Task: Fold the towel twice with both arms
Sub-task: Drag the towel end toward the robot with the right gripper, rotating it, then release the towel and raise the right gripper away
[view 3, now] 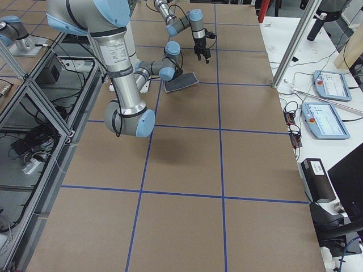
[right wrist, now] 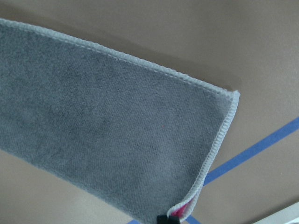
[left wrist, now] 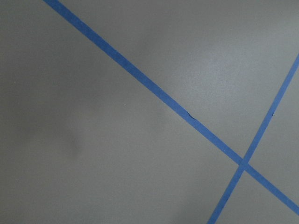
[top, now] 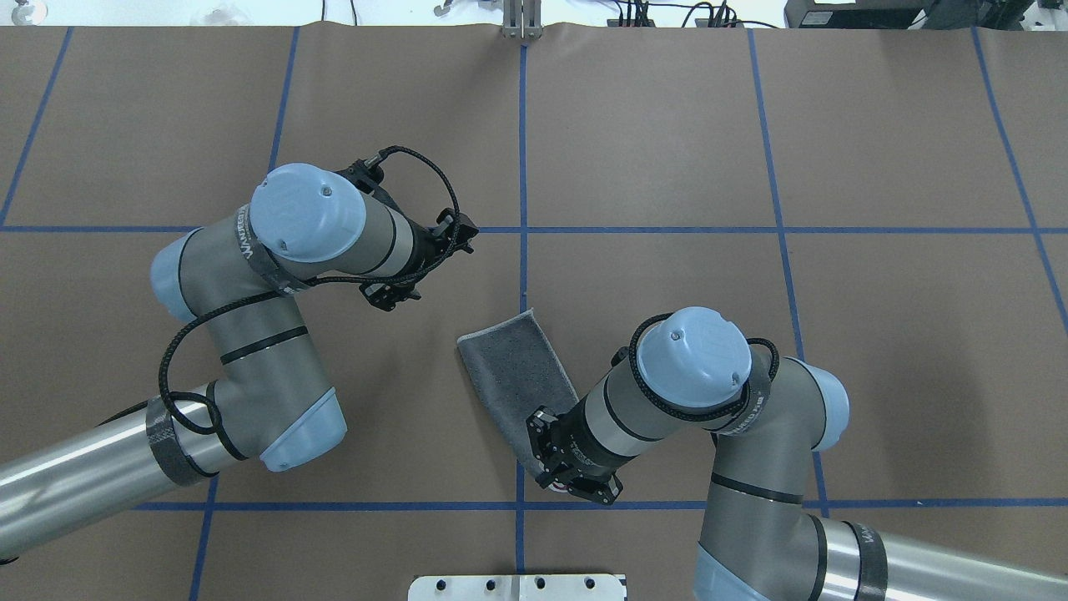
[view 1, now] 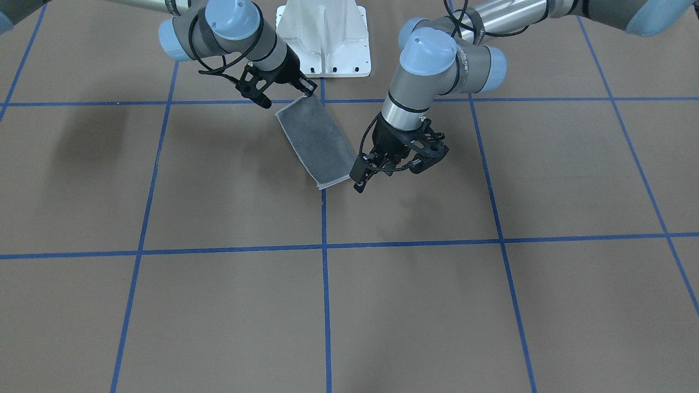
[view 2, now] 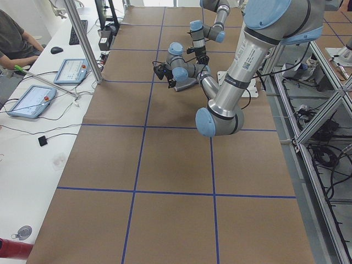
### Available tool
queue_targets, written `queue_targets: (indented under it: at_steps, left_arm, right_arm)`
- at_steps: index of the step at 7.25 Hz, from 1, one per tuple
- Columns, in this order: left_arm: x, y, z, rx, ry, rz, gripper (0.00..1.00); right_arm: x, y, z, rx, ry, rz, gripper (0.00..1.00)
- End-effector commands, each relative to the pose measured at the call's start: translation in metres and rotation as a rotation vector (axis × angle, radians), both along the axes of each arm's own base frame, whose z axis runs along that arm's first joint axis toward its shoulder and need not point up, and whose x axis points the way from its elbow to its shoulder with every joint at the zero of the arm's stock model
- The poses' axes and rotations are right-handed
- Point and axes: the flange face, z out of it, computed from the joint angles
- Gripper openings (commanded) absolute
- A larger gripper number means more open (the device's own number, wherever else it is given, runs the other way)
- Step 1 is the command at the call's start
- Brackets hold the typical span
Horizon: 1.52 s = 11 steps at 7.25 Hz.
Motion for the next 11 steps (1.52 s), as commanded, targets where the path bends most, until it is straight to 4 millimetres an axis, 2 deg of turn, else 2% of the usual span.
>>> queue_targets:
  at_steps: [1,2,3,4,5,6,7,8,9,10,11]
  left_arm:
    - [-0.001,0.002,0.000,0.000,0.001,0.001,1.00]
    - [0.000,0.002,0.001,0.001,0.001,0.003,1.00]
    - [0.002,0.004,0.001,0.000,-0.001,0.006,1.00]
    - [0.002,0.004,0.001,0.000,0.001,0.006,1.00]
    - [0.004,0.008,0.006,-0.002,-0.005,0.014,1.00]
    - [0.001,0.015,0.012,0.010,-0.007,0.028,1.00]
    - [0.004,0.039,0.019,0.021,-0.001,0.060,1.00]
    - [-0.006,0.059,0.024,0.077,0.039,0.088,1.00]
    - [-0.014,0.068,0.034,0.135,0.074,0.108,1.00]
    - [-0.012,0.076,0.030,0.163,0.096,0.122,1.00]
    - [-0.002,0.087,0.033,0.252,0.064,0.158,1.00]
  right_arm:
    - [-0.005,0.009,-0.006,0.004,-0.008,-0.013,0.00]
    - [-0.008,0.012,-0.006,0.004,-0.007,-0.018,0.00]
    - [-0.009,0.013,-0.004,0.005,-0.004,-0.021,0.23]
    - [-0.010,0.014,-0.004,0.006,-0.003,-0.022,0.99]
    - [-0.009,0.014,-0.003,0.011,-0.004,-0.024,1.00]
    - [0.002,-0.007,-0.003,0.019,-0.006,0.009,1.00]
    - [0.020,-0.037,-0.002,0.021,-0.006,0.059,1.00]
    - [0.039,-0.068,0.000,0.021,-0.002,0.117,1.00]
    - [0.062,-0.102,0.007,0.025,0.012,0.187,1.00]
    - [0.080,-0.119,0.023,0.125,0.020,0.175,1.00]
    - [0.091,-0.133,0.028,0.217,0.021,0.166,1.00]
